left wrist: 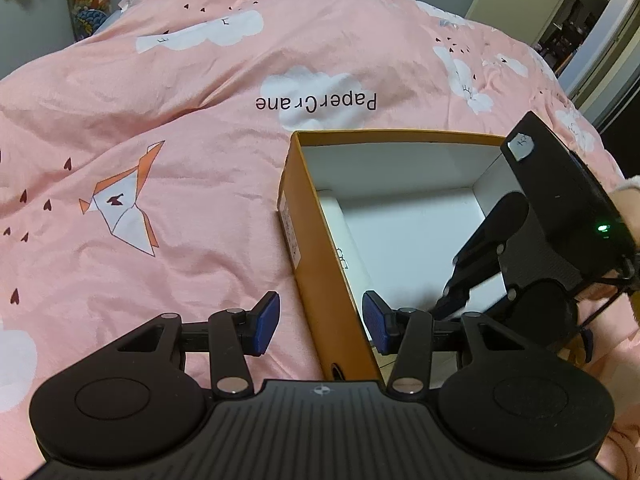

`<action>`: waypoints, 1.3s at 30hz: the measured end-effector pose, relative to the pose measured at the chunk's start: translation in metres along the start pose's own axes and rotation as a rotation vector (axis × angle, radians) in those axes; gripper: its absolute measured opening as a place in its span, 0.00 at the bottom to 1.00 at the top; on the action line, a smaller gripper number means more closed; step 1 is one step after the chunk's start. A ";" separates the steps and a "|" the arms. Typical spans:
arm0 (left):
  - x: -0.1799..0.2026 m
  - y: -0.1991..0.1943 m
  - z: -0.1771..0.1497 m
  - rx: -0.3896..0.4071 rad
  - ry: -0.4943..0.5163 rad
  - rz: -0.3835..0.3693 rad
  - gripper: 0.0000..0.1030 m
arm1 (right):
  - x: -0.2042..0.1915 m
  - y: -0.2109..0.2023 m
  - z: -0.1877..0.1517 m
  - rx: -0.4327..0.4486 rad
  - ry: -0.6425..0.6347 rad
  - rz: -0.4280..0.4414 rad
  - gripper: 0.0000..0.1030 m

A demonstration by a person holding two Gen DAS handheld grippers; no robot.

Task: Organize objects
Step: 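Push the gold box against the white box with the right tool, then withdraw both tools and grasp the dark grey box with the left tool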

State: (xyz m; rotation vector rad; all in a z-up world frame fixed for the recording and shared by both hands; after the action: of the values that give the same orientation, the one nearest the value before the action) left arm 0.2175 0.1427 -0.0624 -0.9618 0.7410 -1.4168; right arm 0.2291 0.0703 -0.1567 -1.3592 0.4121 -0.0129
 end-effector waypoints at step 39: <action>0.053 -0.089 -0.031 0.221 0.062 -0.106 0.54 | -0.051 -0.107 -0.057 0.604 0.328 -0.234 0.29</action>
State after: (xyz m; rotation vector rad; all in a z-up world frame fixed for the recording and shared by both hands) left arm 0.1521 0.0949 0.0083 -0.7973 0.5711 -1.5906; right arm 0.1889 0.0052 -0.0498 -0.7964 0.4721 -0.5206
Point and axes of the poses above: each gripper's, at about its wrist camera, not at the fingertips, and y roughly the way its jaws point, x to its right, z to its top, the point moved 8 cm from there along y, roughly the way its jaws point, and after that the axes turned 4 degrees about z, right-handed, at the moved point
